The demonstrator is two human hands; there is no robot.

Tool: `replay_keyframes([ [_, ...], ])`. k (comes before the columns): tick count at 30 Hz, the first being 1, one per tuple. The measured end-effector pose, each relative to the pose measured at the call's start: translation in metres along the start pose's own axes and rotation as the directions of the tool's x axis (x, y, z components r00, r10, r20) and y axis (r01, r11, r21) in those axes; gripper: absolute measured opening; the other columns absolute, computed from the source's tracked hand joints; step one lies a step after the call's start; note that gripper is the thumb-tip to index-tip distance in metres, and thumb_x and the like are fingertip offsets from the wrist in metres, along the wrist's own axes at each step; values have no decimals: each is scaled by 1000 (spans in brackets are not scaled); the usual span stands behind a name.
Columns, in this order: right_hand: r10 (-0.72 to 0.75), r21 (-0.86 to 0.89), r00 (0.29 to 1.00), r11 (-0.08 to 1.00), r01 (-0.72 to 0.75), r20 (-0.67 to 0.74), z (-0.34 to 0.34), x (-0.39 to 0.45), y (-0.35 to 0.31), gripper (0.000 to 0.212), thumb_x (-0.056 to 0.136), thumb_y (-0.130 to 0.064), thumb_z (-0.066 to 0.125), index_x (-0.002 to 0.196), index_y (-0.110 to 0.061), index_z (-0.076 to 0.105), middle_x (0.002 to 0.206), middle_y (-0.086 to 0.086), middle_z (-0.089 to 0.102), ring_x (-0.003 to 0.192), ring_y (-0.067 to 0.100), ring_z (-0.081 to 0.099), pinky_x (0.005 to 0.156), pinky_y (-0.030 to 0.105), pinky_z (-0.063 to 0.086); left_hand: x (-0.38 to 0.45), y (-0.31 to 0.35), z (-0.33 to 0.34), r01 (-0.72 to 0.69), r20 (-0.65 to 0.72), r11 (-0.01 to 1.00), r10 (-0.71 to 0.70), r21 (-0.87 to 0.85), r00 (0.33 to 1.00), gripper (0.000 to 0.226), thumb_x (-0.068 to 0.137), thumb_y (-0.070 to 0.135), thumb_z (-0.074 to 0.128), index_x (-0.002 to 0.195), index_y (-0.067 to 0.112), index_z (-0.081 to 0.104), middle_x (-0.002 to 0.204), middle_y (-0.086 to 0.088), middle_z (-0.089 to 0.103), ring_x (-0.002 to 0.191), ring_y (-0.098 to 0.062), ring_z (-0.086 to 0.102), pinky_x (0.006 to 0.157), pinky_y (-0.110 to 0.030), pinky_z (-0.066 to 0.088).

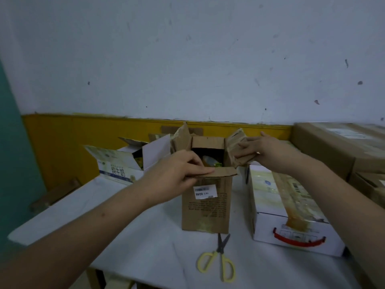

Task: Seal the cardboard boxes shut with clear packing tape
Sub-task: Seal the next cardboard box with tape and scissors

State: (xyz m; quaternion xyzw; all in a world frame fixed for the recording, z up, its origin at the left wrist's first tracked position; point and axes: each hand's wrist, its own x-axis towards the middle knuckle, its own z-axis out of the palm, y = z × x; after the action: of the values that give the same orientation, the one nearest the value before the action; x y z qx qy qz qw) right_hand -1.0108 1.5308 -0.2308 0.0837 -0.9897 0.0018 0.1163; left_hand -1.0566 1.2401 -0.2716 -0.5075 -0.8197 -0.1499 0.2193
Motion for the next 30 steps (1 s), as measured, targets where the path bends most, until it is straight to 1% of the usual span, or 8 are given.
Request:
replay_keyframes([
  [3,58,-184,972,983,-15,229,-25,-16,-17,67,96,-16,59,153,-36,31,164,-11,16,152,14,8,122,41,-1,9,11,15,-85,-169,988,107,128,980,34,93,20,69,127,28,71,108,5,69,93,-12,58,71,-21,42],
  [6,-1,-61,983,998,13,185,-28,-24,-49,75,85,-43,73,150,-38,35,149,-17,41,138,13,39,109,34,36,18,18,25,-105,-284,986,138,129,949,35,86,11,77,121,14,74,103,-2,74,90,-21,66,71,-30,55],
  [9,-92,60,995,994,89,38,5,-15,-53,40,92,-27,66,129,-39,59,116,-12,66,106,13,61,84,31,51,27,19,10,-168,-172,985,173,42,970,50,90,16,73,139,16,60,121,-4,68,112,-22,61,90,-43,56],
  [13,-25,166,998,986,35,-63,14,-14,-19,32,99,-13,57,121,-32,70,83,-26,60,77,-1,55,60,11,37,43,-4,-37,-120,-3,961,125,248,992,97,80,59,73,159,35,23,151,7,40,140,-17,28,115,-37,28],
  [15,-28,263,995,964,52,-92,17,-19,-7,36,98,-7,56,120,-32,71,85,-33,59,84,-6,59,64,7,41,53,-19,-50,-5,128,969,-28,249,991,104,77,64,74,160,38,16,153,11,34,144,-14,21,115,-33,21],
  [20,-7,408,976,908,98,-219,38,-15,9,47,94,4,54,116,-32,73,114,-18,70,107,-4,60,82,2,42,69,-45,-42,183,172,983,-178,-17,969,10,91,20,73,98,26,76,104,15,65,104,-7,60,93,-36,52],
  [26,-19,67,952,997,41,-306,40,-1,38,48,90,1,61,120,-35,71,127,-9,67,120,22,55,95,40,47,65,-41,-24,189,88,969,-177,-162,980,11,88,41,73,79,38,66,88,18,68,88,-4,63,77,-44,57],
  [30,171,-245,985,955,-165,1,12,0,36,54,93,-34,65,143,-43,45,158,-12,33,145,26,27,117,52,21,76,-22,-12,93,-27,982,-98,-164,995,21,84,43,77,78,28,63,86,13,61,83,-6,57,72,-37,50],
])
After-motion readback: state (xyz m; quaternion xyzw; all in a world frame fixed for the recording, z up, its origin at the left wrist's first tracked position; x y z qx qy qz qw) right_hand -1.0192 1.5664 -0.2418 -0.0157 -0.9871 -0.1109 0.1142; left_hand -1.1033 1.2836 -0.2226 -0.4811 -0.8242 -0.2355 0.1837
